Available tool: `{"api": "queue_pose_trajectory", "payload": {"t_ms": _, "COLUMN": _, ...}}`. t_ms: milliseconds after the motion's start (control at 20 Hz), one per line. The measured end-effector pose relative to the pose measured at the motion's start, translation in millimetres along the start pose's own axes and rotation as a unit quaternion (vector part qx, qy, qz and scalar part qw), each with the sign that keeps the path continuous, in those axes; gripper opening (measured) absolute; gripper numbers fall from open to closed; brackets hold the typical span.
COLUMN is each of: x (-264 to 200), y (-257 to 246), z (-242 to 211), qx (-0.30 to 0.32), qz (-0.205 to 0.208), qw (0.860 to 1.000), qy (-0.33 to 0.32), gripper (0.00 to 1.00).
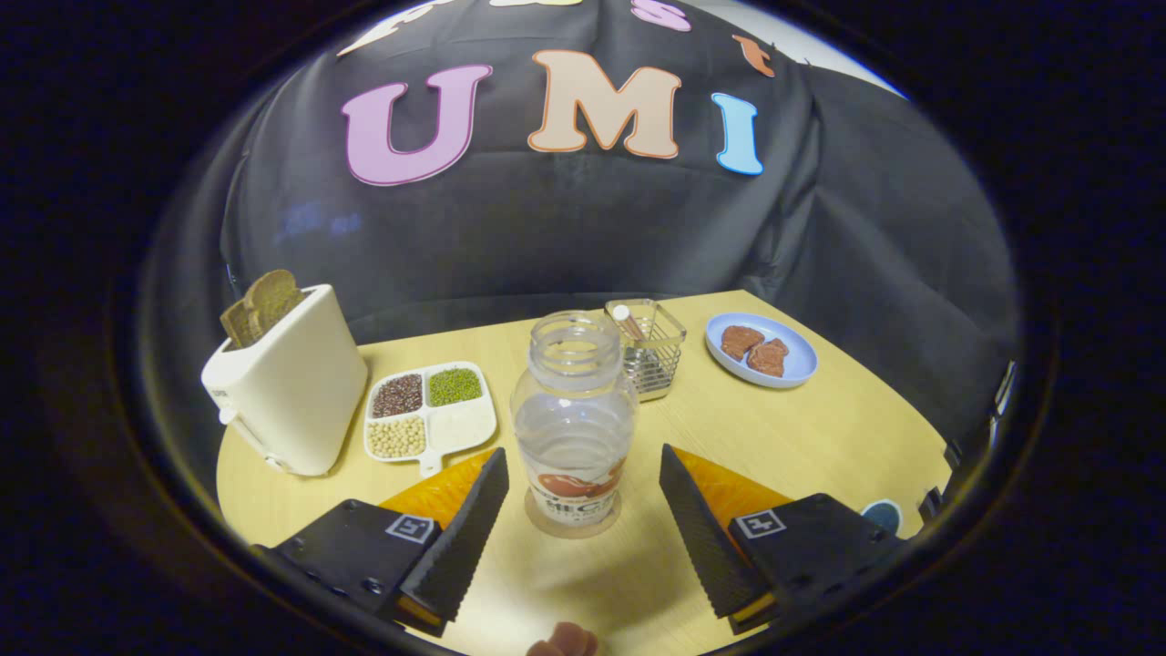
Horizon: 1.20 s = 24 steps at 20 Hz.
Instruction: Take the bottle from table, then pour the juice into the cup, finally place the bottle on the coaster
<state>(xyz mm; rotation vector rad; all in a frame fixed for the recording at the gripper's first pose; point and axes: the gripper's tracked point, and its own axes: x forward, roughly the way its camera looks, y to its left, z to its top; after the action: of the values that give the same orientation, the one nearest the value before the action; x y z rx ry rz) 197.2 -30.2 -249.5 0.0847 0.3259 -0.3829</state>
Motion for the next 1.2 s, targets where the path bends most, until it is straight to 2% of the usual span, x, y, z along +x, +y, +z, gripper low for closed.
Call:
{"api": "queue_pose_trajectory", "payload": {"t_ms": 450, "x": -81, "y": -22, "z": 37, "qx": -0.039, "qz": 0.034, "qw": 0.998, "qy": -0.033, "gripper": 1.0}}
{"api": "queue_pose_trajectory", "payload": {"t_ms": 600, "x": -106, "y": -20, "z": 61, "qx": -0.046, "qz": 0.063, "qw": 0.996, "qy": -0.053, "gripper": 1.0}}
{"api": "queue_pose_trajectory", "payload": {"t_ms": 750, "x": -129, "y": -10, "z": 86, "qx": -0.043, "qz": 0.117, "qw": 0.99, "qy": -0.064, "gripper": 1.0}}
{"api": "queue_pose_trajectory", "payload": {"t_ms": 850, "x": -145, "y": -15, "z": 104, "qx": -0.041, "qz": 0.136, "qw": 0.987, "qy": -0.073, "gripper": 1.0}}
{"api": "queue_pose_trajectory", "payload": {"t_ms": 1200, "x": -190, "y": -57, "z": 162, "qx": -0.009, "qz": 0.137, "qw": 0.983, "qy": -0.121, "gripper": 1.0}}
